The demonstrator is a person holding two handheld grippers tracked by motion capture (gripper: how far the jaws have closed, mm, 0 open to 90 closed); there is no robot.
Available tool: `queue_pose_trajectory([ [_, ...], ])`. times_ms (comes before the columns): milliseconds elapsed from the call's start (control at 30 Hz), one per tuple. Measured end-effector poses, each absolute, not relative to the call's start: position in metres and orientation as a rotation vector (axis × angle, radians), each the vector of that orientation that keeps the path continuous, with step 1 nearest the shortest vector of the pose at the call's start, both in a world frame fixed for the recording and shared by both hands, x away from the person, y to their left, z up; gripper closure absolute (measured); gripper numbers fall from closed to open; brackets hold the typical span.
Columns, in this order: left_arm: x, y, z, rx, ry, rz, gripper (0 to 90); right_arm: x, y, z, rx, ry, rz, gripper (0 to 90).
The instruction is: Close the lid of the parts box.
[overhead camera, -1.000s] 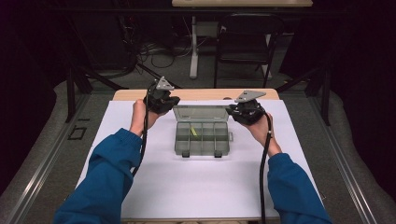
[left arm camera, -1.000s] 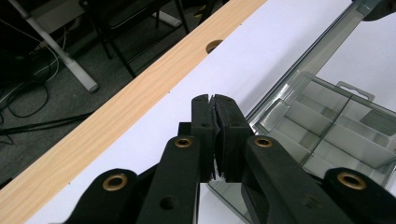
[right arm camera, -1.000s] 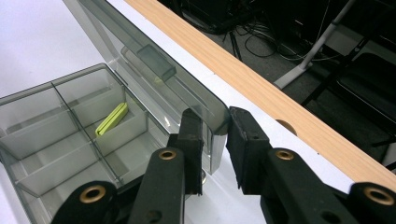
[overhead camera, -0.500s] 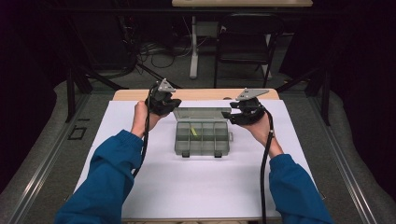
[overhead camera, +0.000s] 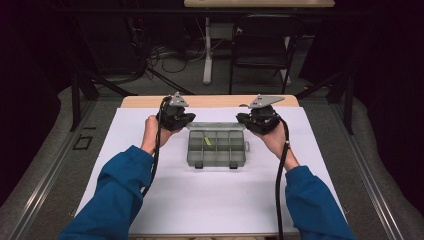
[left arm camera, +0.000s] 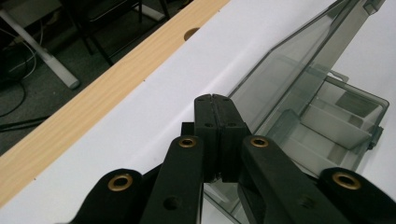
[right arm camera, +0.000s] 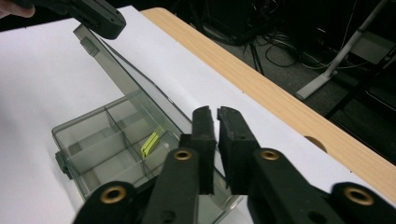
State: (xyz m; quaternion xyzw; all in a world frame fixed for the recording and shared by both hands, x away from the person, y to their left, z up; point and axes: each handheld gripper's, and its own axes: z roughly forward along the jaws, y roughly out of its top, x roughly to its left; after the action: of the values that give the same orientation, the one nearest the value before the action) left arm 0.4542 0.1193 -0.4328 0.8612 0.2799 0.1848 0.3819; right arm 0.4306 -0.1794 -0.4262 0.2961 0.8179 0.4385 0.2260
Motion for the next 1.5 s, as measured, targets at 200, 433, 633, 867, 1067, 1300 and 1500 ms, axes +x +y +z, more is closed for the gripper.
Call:
queue_pose_trajectory([
  [200, 0.449, 0.122, -0.443, 2.208, 0.714, 0.445, 89.4, 0.428, -0.175, -0.435, 0.819, 2.28, 1.168, 89.6],
  [433, 0.44, 0.121, -0.452, 2.213, 0.696, 0.42, 89.4, 0.425, -0.169, -0.446, 0.811, 2.324, 1.151, 89.8],
  [633, 0.431, 0.12, -0.458, 2.224, 0.672, 0.412, 89.5, 0.421, -0.166, -0.456, 0.812, 2.351, 1.141, 89.8],
  [867, 0.423, 0.118, -0.47, 2.249, 0.655, 0.41, 89.5, 0.417, -0.163, -0.469, 0.811, 2.382, 1.12, 89.8],
  [1067, 0.419, 0.119, -0.48, 2.264, 0.653, 0.395, 89.3, 0.415, -0.162, -0.479, 0.812, 2.404, 1.112, 89.7],
  [1300, 0.417, 0.117, -0.489, 2.269, 0.656, 0.382, 89.4, 0.414, -0.162, -0.488, 0.82, 2.421, 1.095, 89.7],
  [1500, 0.416, 0.116, -0.493, 2.277, 0.652, 0.372, 89.4, 0.413, -0.163, -0.493, 0.827, 2.433, 1.08, 89.8],
])
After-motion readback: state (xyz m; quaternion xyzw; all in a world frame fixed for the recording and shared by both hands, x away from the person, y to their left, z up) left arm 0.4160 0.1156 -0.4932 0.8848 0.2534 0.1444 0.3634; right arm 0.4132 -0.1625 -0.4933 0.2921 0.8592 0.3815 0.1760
